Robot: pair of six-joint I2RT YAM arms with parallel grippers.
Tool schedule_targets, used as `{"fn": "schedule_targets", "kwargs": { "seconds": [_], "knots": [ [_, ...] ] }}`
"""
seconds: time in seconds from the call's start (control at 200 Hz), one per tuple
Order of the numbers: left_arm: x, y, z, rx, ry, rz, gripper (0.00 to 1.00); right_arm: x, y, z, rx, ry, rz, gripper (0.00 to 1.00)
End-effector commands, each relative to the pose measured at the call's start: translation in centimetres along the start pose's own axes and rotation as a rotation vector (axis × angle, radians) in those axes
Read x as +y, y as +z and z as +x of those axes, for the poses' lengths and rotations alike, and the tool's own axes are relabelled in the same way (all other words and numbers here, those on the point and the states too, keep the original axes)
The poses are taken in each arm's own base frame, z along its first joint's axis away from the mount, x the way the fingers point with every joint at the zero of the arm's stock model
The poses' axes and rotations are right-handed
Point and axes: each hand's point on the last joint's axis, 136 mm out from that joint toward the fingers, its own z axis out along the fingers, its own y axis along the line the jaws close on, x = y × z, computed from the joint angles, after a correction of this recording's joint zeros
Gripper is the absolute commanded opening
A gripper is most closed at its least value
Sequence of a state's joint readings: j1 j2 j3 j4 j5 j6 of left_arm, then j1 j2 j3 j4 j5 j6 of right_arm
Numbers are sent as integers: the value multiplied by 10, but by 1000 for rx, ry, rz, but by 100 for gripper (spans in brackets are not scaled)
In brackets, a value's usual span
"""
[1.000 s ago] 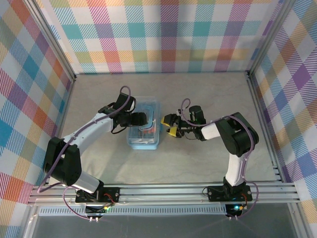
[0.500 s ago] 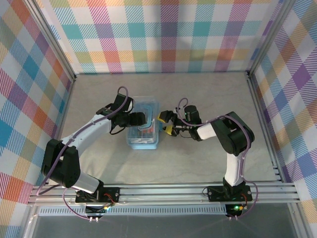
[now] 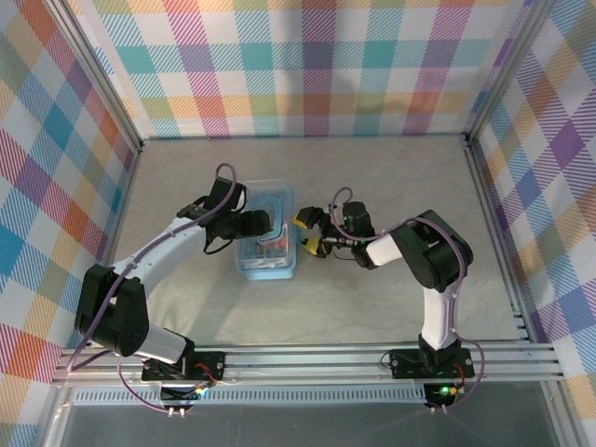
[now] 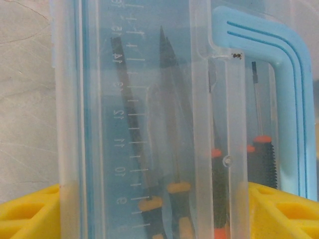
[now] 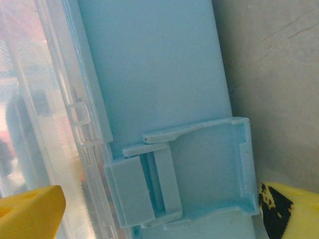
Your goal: Pack the tool kit
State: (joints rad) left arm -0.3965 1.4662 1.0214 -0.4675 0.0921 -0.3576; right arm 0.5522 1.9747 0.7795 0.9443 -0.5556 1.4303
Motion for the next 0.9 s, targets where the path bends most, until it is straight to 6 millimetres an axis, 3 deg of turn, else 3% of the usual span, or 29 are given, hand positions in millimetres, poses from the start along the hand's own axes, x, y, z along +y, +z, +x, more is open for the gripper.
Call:
{"fn": "schedule_targets", "kwargs": {
  "seconds": [0.0, 0.51, 0.595, 0.895],
  "knots": [
    [46, 18, 94, 344, -60, -147, 70, 26, 10, 23, 73, -6, -107, 99],
    [47, 13, 96, 339, -59, -143, 70, 87, -18, 23, 71, -166, -206, 100],
    [48, 13, 97, 337, -66, -144, 69, 82, -22, 18, 49, -178, -154, 100],
    [61, 16, 117, 356, -174, -135, 69, 27, -55, 5, 40, -245, 217, 99]
  ]
}}
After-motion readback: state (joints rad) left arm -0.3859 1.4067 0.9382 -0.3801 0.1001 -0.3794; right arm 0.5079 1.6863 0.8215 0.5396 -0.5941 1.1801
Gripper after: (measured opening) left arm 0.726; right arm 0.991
